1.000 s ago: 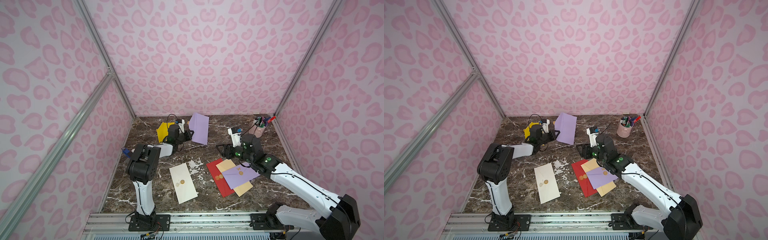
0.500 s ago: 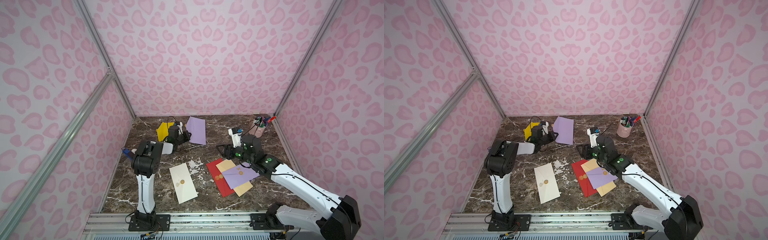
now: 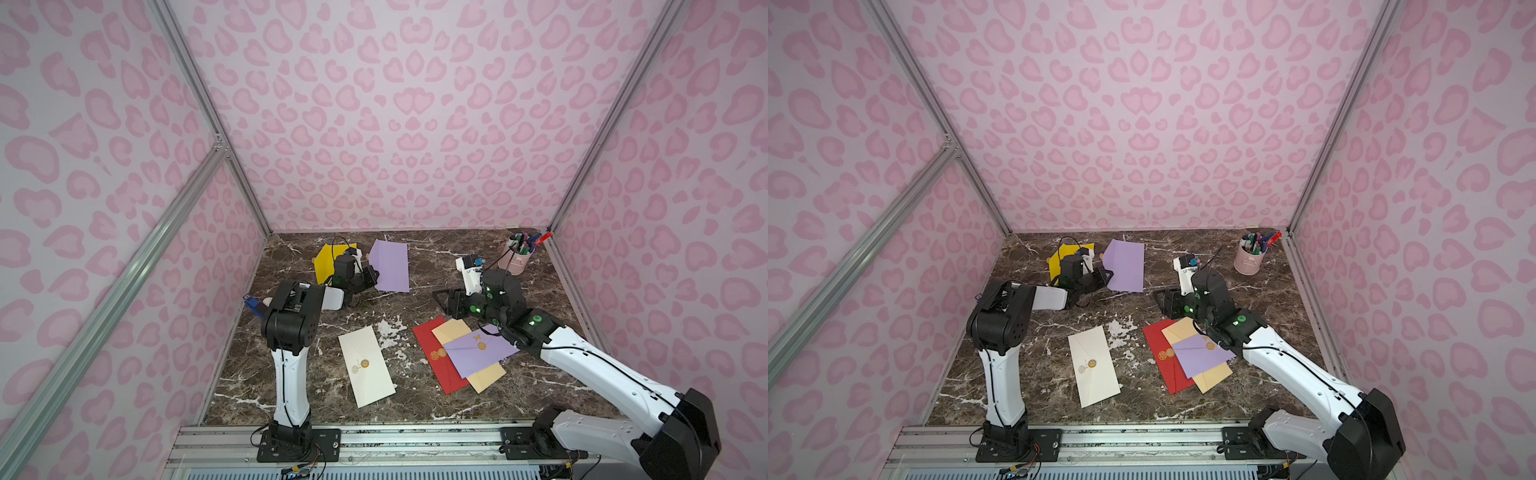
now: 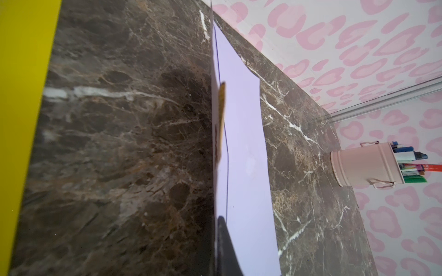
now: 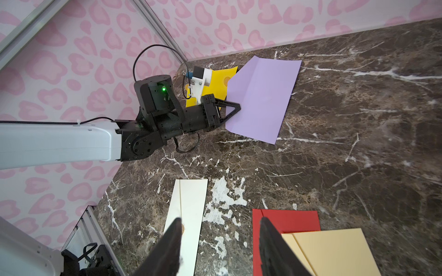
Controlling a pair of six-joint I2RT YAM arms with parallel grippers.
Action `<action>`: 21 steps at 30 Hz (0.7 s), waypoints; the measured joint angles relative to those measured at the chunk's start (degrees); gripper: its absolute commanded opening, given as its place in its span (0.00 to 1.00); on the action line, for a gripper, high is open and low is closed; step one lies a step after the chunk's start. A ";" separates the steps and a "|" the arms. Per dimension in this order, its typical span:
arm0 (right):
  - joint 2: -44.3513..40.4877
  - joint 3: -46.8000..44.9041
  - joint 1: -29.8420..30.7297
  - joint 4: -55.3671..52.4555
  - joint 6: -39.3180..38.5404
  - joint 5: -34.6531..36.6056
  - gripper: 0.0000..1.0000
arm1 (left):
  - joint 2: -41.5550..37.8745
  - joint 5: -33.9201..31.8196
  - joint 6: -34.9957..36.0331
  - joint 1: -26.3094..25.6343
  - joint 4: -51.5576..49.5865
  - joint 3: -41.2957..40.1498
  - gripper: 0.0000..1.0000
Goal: Open the envelope
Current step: Place the envelope at the center of the board.
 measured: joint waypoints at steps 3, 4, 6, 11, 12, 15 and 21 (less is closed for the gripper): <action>-0.15 -0.02 0.00 0.13 0.04 0.00 0.51 | 0.00 -0.02 -0.02 0.17 0.31 -0.59 0.04; -0.15 -0.04 0.04 0.13 0.04 0.00 0.51 | 0.00 -0.02 -0.04 0.26 0.37 -0.87 0.04; -0.15 -0.07 0.11 0.13 0.17 -0.02 0.51 | 0.00 -0.02 -0.20 0.33 0.35 -1.29 0.05; -0.35 -0.11 0.11 0.13 0.17 0.00 0.50 | 0.00 0.20 -0.17 0.42 0.31 -0.76 0.31; -0.35 -0.11 0.11 0.13 0.17 0.02 0.50 | 0.00 0.22 -0.15 0.48 0.31 -0.76 0.35; -0.33 -0.11 0.11 0.13 0.15 0.02 0.49 | 0.00 0.20 -0.13 0.66 0.28 -0.94 0.40; -0.26 -0.11 0.11 0.13 0.15 0.04 0.49 | -0.48 -0.09 0.04 1.05 -0.07 -1.62 0.47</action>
